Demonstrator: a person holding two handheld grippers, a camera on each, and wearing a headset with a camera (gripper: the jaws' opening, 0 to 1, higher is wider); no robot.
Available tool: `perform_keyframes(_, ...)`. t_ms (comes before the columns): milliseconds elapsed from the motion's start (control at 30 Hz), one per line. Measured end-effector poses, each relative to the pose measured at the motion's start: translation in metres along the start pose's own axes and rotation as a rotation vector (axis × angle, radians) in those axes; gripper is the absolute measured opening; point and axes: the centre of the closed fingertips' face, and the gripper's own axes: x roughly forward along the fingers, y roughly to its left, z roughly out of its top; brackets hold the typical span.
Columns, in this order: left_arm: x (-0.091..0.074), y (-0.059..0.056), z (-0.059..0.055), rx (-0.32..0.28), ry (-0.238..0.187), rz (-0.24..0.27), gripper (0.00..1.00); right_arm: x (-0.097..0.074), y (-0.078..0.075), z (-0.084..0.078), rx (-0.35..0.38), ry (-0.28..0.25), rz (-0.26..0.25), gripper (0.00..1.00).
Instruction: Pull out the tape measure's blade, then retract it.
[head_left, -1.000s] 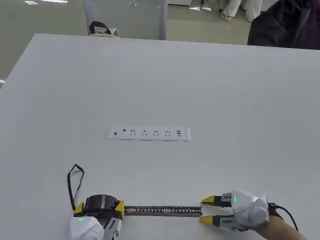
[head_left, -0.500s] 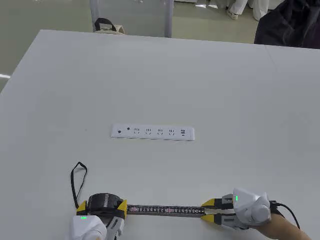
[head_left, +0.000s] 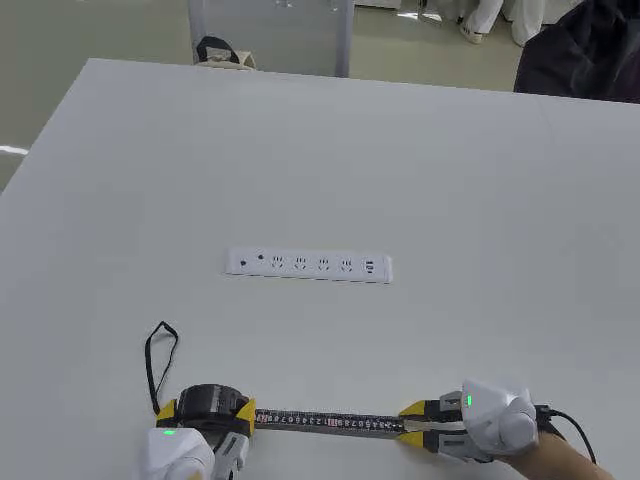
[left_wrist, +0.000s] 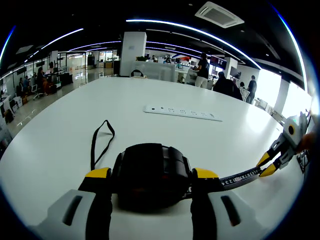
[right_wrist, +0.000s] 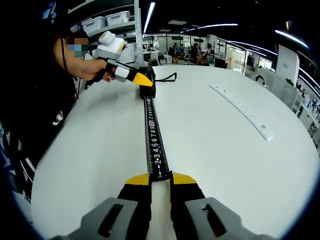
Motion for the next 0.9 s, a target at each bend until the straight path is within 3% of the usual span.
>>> perform_keyframes(767, -0.004, -0.003, 0.003, -0.007, 0.009, 0.001, 0.60, 0.023, 0.005, 0.026, -0.008, -0.024, -0.004, 0.12)
perform_keyframes(900, 0.002, 0.002, 0.001, -0.009, 0.011, -0.002, 0.60, 0.026, 0.006, 0.026, -0.004, -0.024, -0.004, 0.12)
